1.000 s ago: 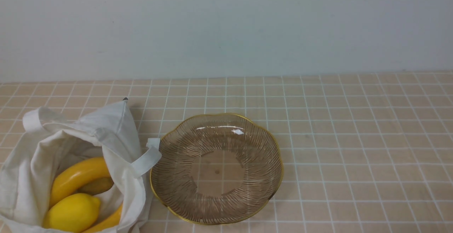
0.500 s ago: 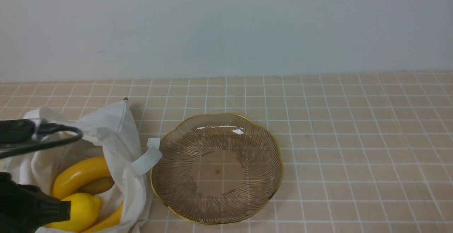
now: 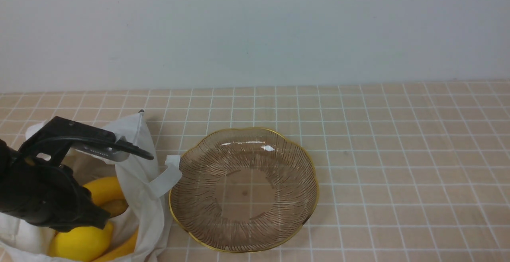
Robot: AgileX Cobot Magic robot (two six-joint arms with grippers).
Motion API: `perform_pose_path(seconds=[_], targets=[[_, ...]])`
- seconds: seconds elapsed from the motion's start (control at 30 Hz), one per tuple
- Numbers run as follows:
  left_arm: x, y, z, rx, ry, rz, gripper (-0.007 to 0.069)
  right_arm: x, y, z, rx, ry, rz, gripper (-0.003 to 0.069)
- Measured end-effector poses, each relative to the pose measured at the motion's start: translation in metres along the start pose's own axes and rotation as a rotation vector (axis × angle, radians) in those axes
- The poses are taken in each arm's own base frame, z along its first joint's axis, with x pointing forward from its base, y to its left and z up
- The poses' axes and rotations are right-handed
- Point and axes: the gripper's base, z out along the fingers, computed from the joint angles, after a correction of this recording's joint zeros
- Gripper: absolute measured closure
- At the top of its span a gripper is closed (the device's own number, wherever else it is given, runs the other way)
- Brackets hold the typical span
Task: Take the fruit out of the bag on the brown coffee tablecloth and place them on the plate.
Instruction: 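Reach into the bag and grasp the lemon with the left gripper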
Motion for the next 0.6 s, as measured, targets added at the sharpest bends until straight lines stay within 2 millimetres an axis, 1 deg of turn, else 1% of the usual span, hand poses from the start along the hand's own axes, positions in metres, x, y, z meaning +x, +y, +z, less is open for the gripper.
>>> perform_pose_path(seconds=[0.07, 0.1, 0.13, 0.17, 0.2, 0.3, 0.33, 0.4, 0.43, 0.53, 0.6], targets=[[-0.004, 0.003, 0.006, -0.015, -0.012, 0.01, 0.0398, 0.0, 0.0, 0.0, 0.0, 0.0, 0.0, 0.0673], [-0.004, 0.003, 0.007, -0.016, -0.011, 0.011, 0.0377, 0.0, 0.0, 0.0, 0.0, 0.0, 0.0, 0.0673], [-0.005, 0.004, 0.012, -0.013, 0.002, 0.012, 0.0289, 0.0, 0.0, 0.0, 0.0, 0.0, 0.0, 0.0673], [-0.005, 0.004, 0.016, -0.009, 0.017, 0.011, 0.0221, 0.0, 0.0, 0.0, 0.0, 0.0, 0.0, 0.0673], [-0.004, 0.005, 0.017, -0.008, 0.022, 0.01, 0.0198, 0.0, 0.0, 0.0, 0.0, 0.0, 0.0, 0.0673], [-0.004, 0.005, 0.025, 0.001, 0.05, 0.007, 0.0086, 0.0, 0.0, 0.0, 0.0, 0.0, 0.0, 0.0673], [-0.004, 0.006, 0.031, 0.009, 0.074, 0.011, 0.0015, 0.0, 0.0, 0.0, 0.0, 0.0, 0.0, 0.0673], [-0.003, 0.006, 0.039, 0.018, 0.102, 0.022, -0.0034, 0.0, 0.0, 0.0, 0.0, 0.0, 0.0, 0.0673], [-0.003, 0.007, 0.042, 0.021, 0.113, 0.027, -0.0045, 0.0, 0.0, 0.0, 0.0, 0.0, 0.0, 0.0673], [-0.003, 0.01, 0.051, 0.004, 0.137, 0.057, -0.0057, 0.0, 0.0, 0.0, 0.0, 0.0, 0.0, 0.0673], [-0.001, 0.013, 0.058, -0.011, 0.168, 0.073, -0.0052, 0.0, 0.0, 0.0, 0.0, 0.0, 0.0, 0.0673]])
